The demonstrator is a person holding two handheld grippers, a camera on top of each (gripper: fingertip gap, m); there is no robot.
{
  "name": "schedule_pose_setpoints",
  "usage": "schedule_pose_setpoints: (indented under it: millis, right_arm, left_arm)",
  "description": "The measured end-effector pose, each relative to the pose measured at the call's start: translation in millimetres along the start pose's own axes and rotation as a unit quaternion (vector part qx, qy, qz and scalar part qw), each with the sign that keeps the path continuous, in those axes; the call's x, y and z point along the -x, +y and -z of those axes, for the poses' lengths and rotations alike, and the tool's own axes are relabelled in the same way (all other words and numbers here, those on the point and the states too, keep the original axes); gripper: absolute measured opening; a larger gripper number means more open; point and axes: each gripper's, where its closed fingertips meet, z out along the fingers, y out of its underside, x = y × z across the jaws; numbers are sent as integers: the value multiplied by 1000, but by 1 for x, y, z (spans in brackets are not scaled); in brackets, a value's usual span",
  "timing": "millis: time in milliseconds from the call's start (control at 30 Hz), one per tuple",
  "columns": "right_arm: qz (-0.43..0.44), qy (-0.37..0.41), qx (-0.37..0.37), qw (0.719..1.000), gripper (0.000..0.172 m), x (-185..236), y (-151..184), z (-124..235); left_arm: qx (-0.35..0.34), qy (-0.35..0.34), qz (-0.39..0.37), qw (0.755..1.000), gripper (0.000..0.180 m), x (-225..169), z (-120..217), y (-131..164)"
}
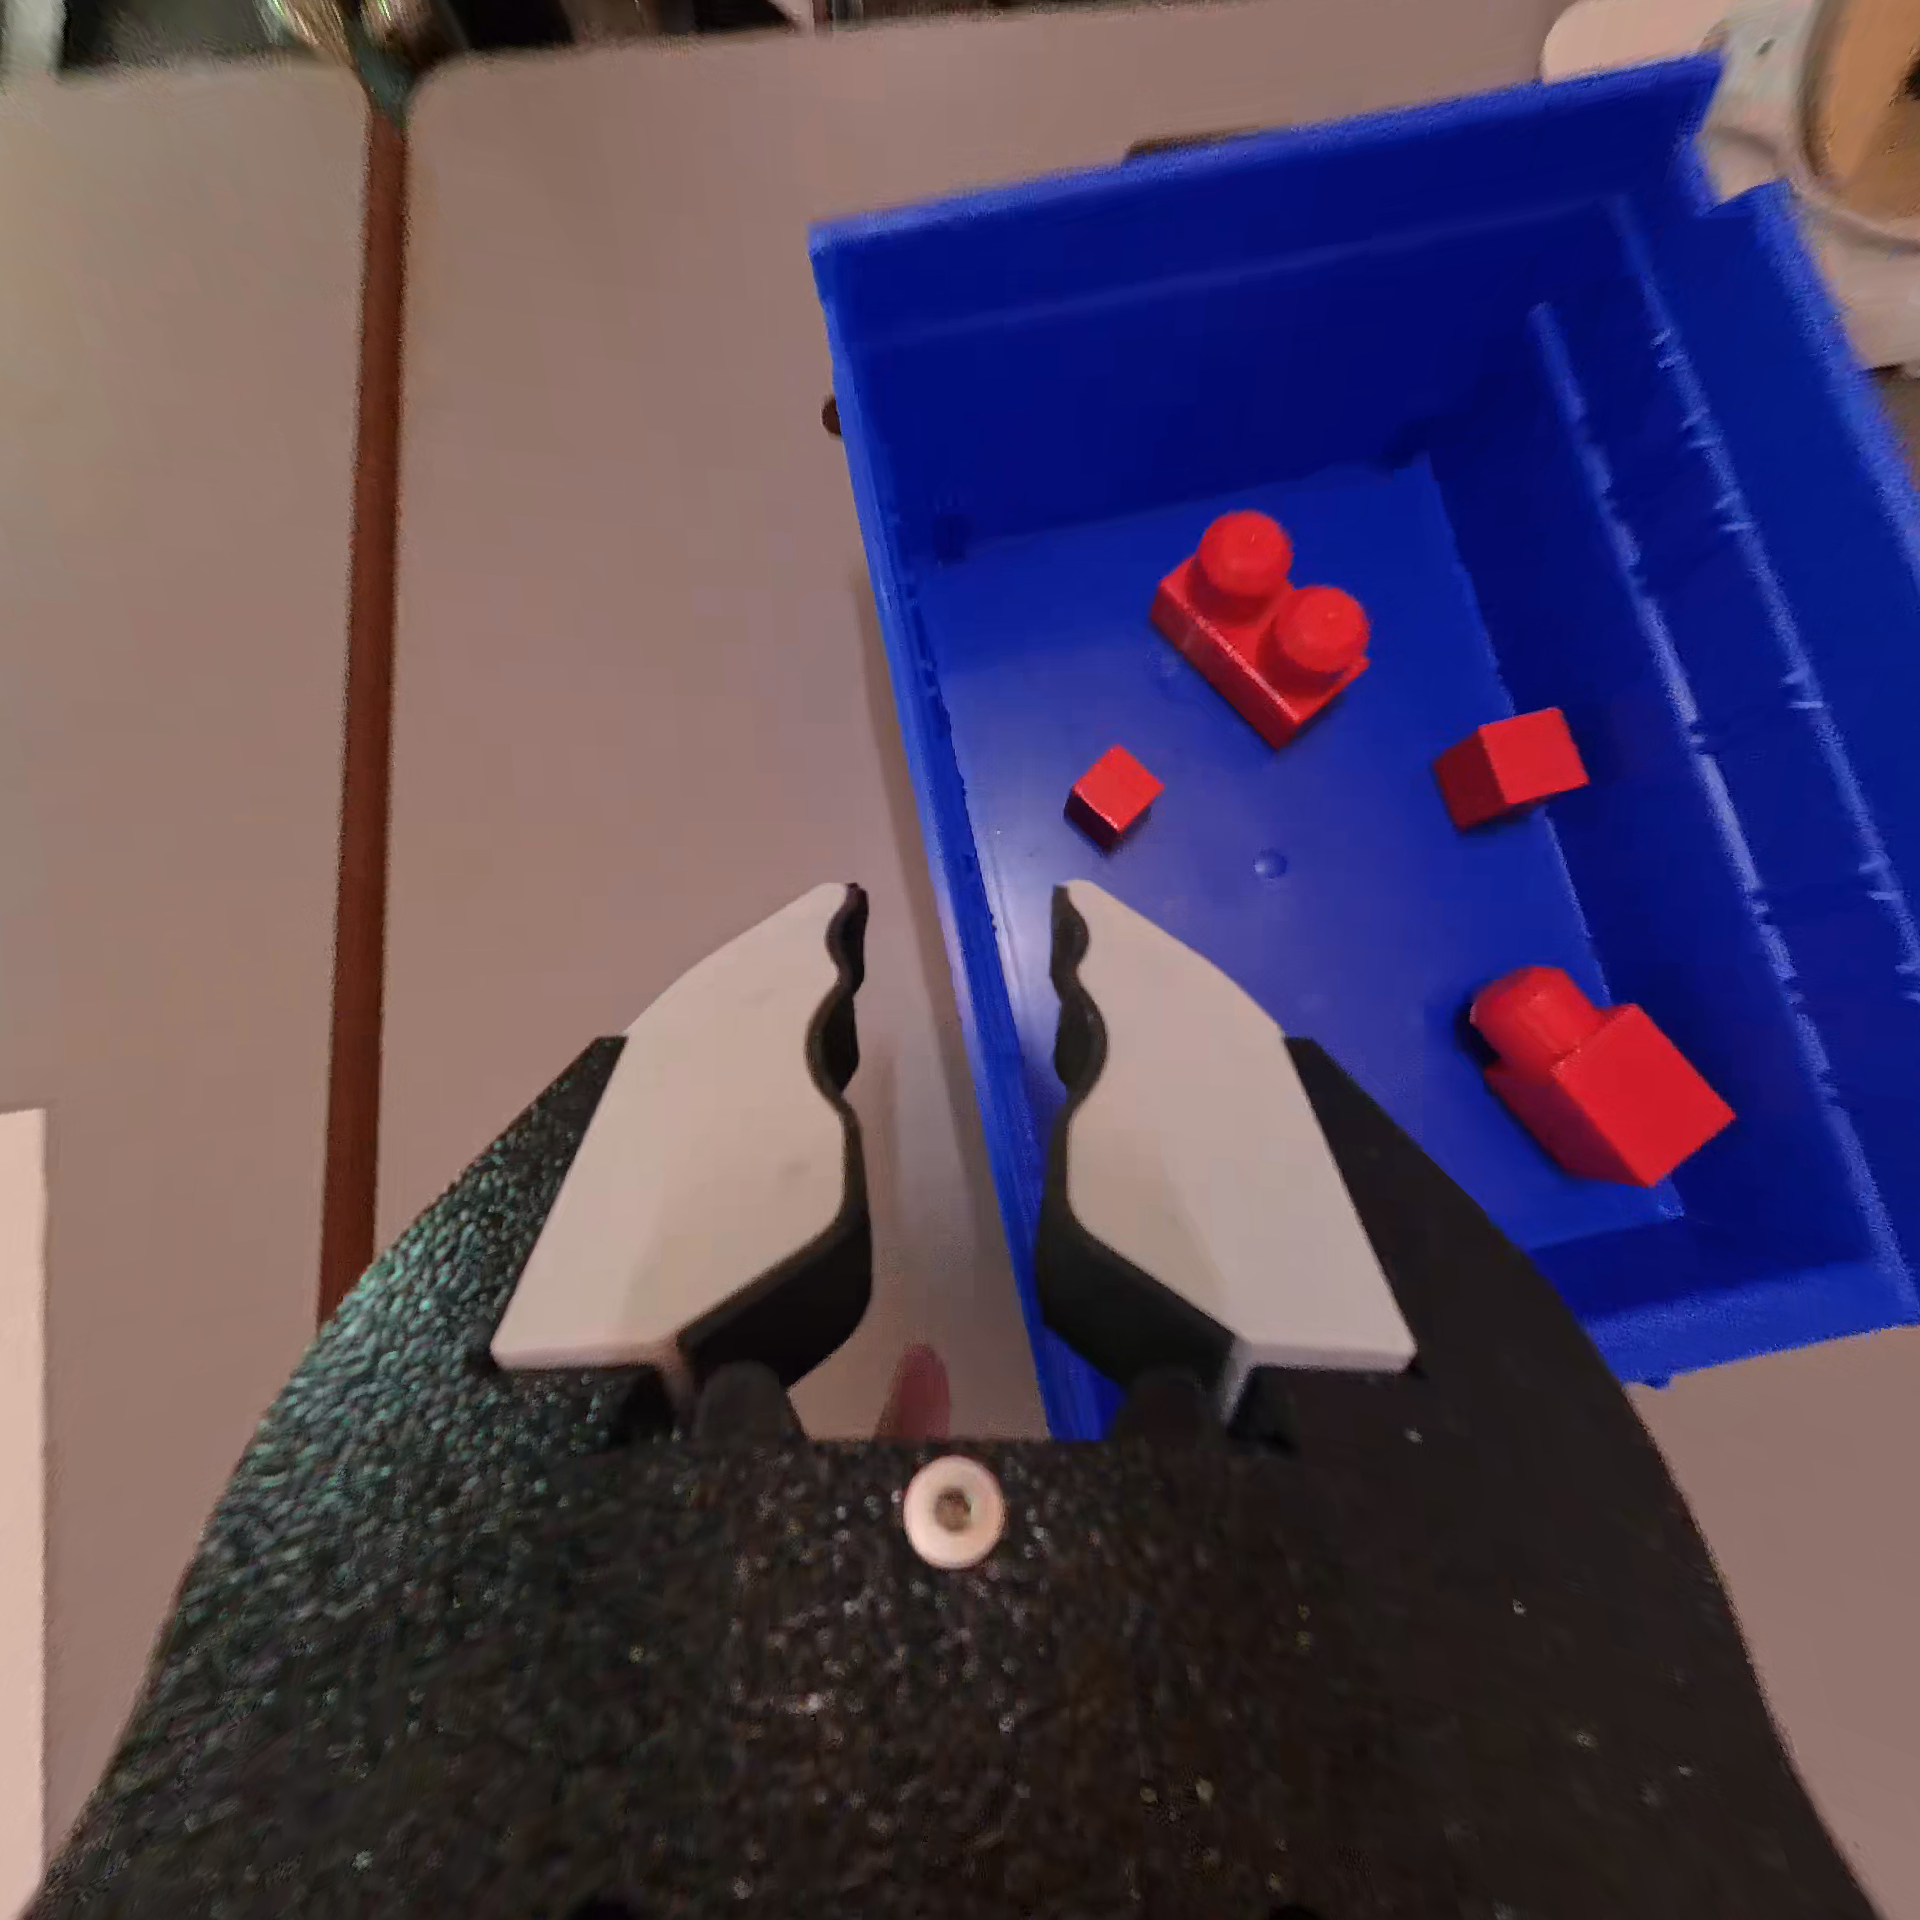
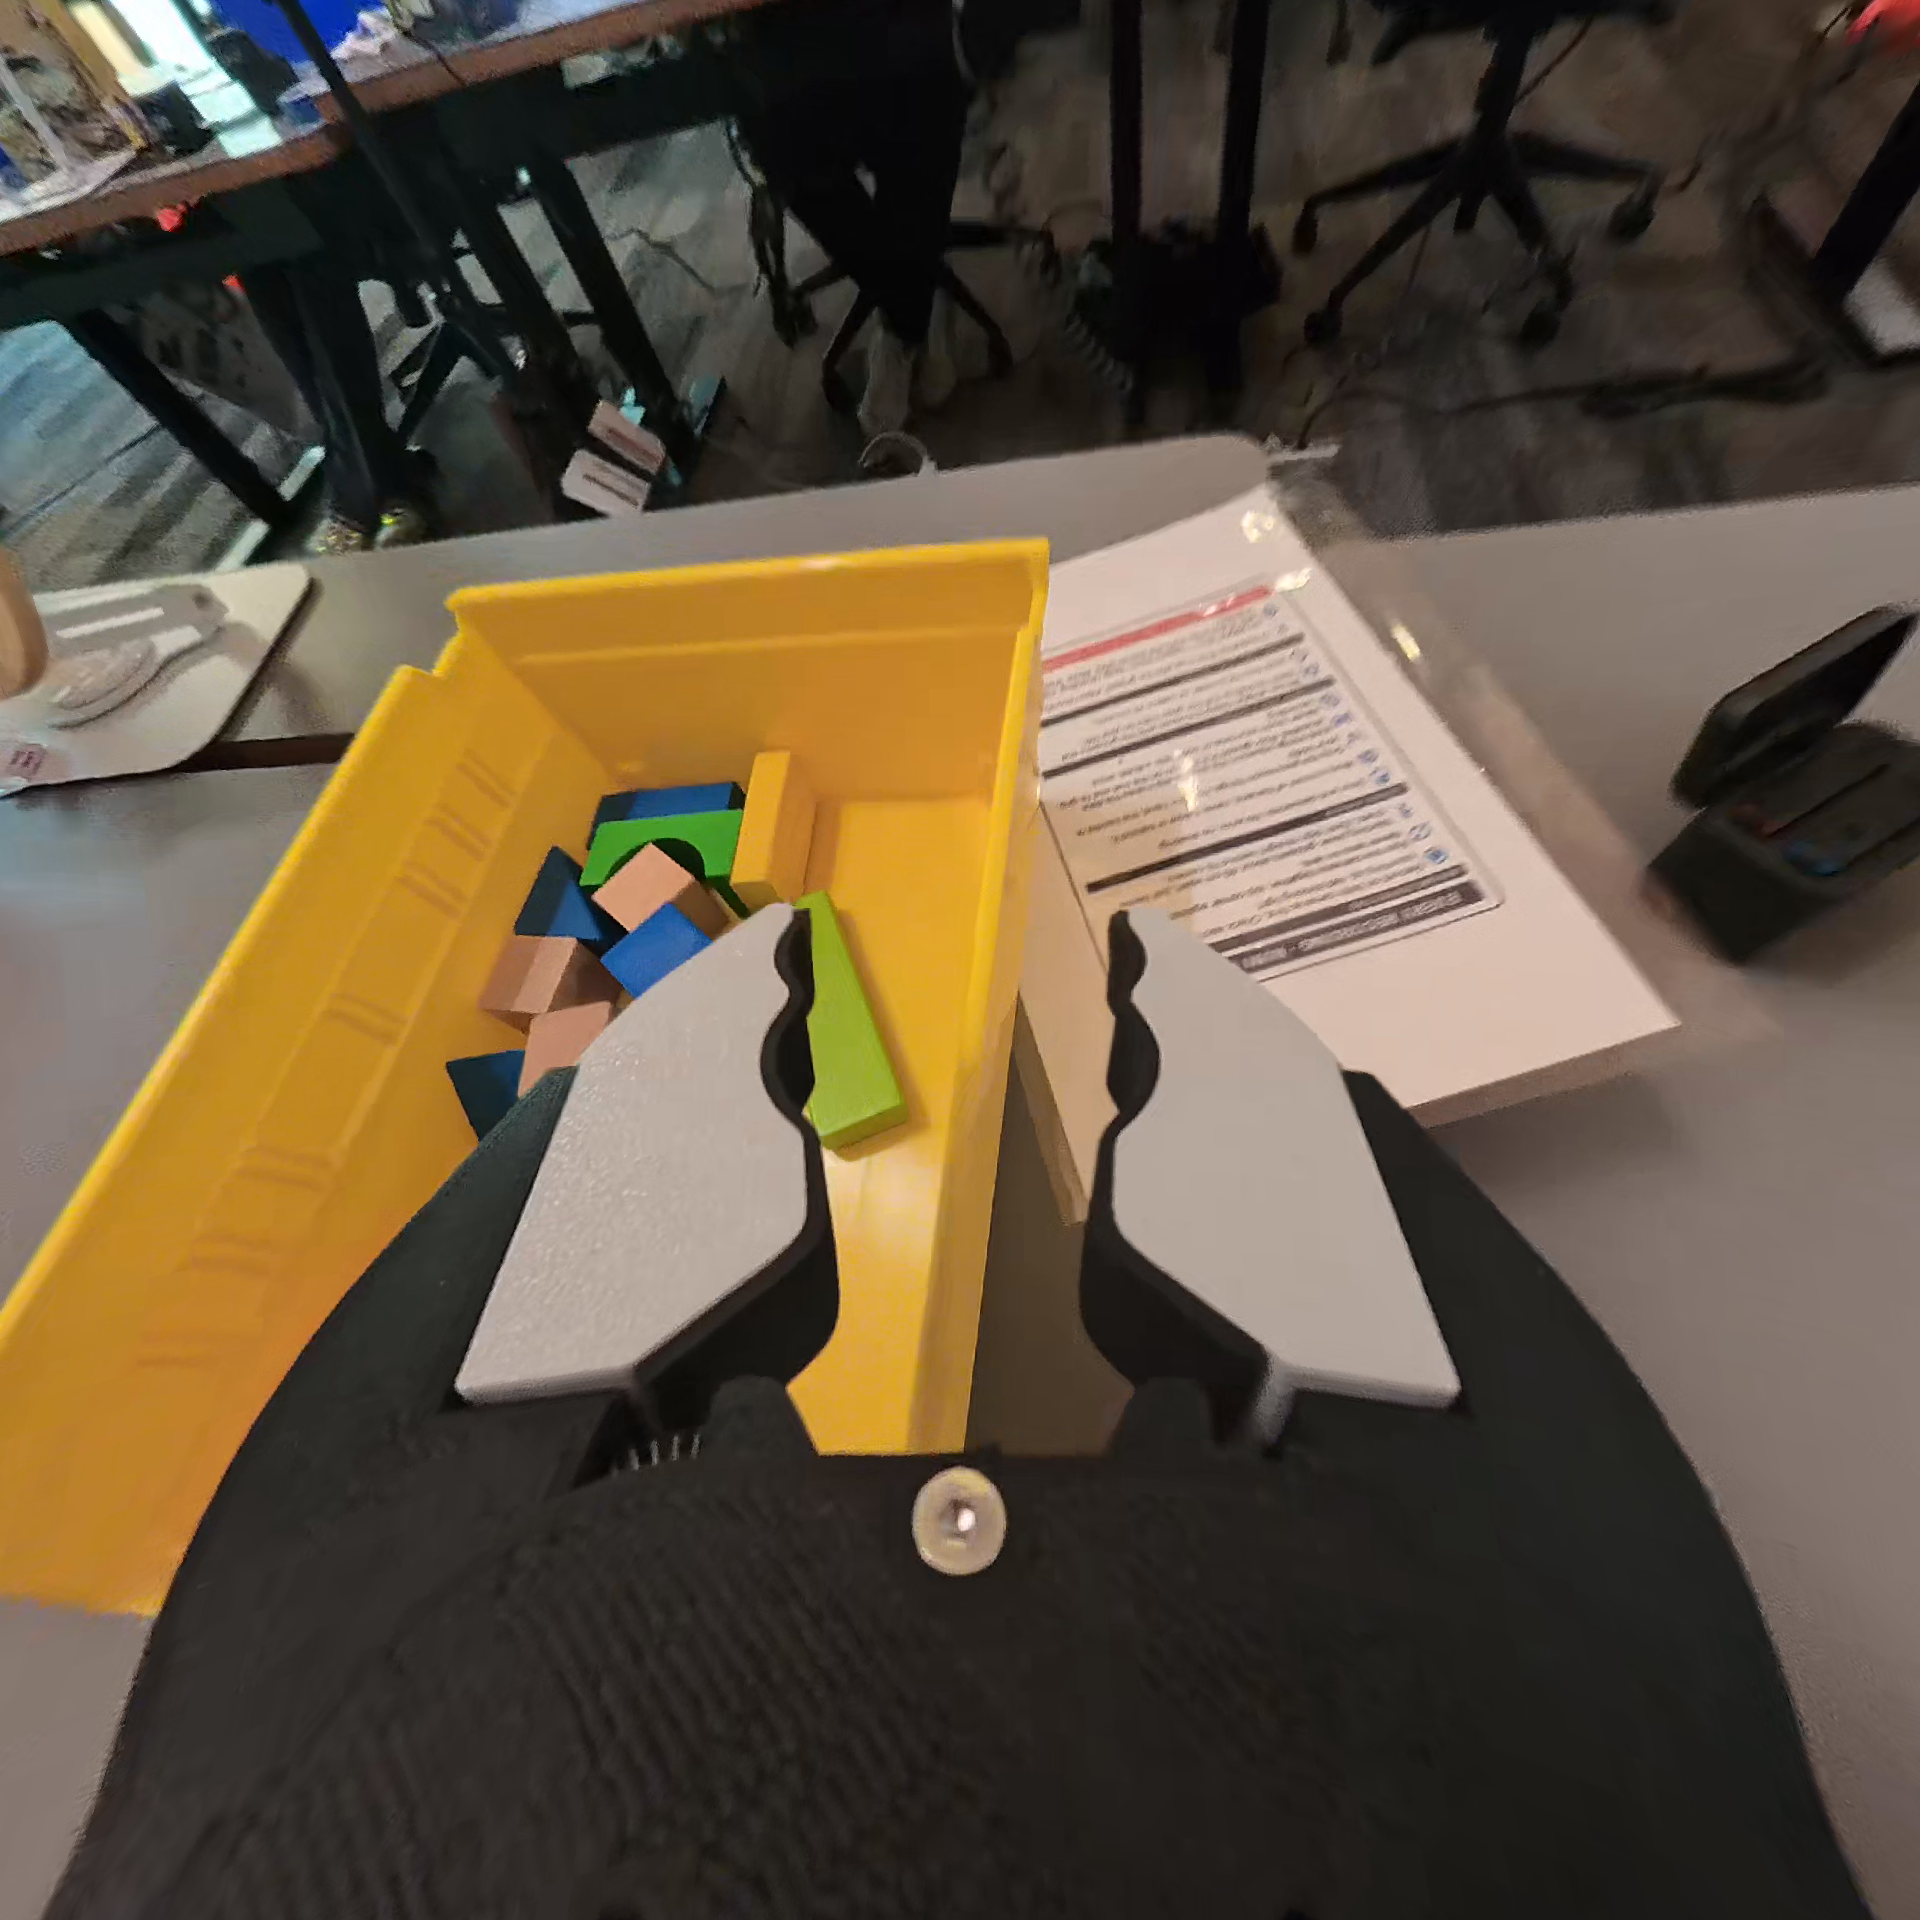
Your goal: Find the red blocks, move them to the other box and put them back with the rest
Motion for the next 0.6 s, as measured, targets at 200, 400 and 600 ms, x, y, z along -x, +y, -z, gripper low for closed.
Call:
schedule_pose_setpoints:
  millis: [200, 400, 600]
  right_arm:
    - [45, 45, -33, 997, 70, 48, -14, 53]
    - [100, 1, -58, 993, 74, 145, 22, 92]
    - [138, -80, -106, 981, 74, 243, 54, 102]
  left_arm:
    - [-79, 37, -18, 996, 43, -26, 54, -13]
    - [-78, 94, -43, 992, 47, -62, 74, 5]
    - [-11, 119, -134, 984, 44, -91, 58, 36]
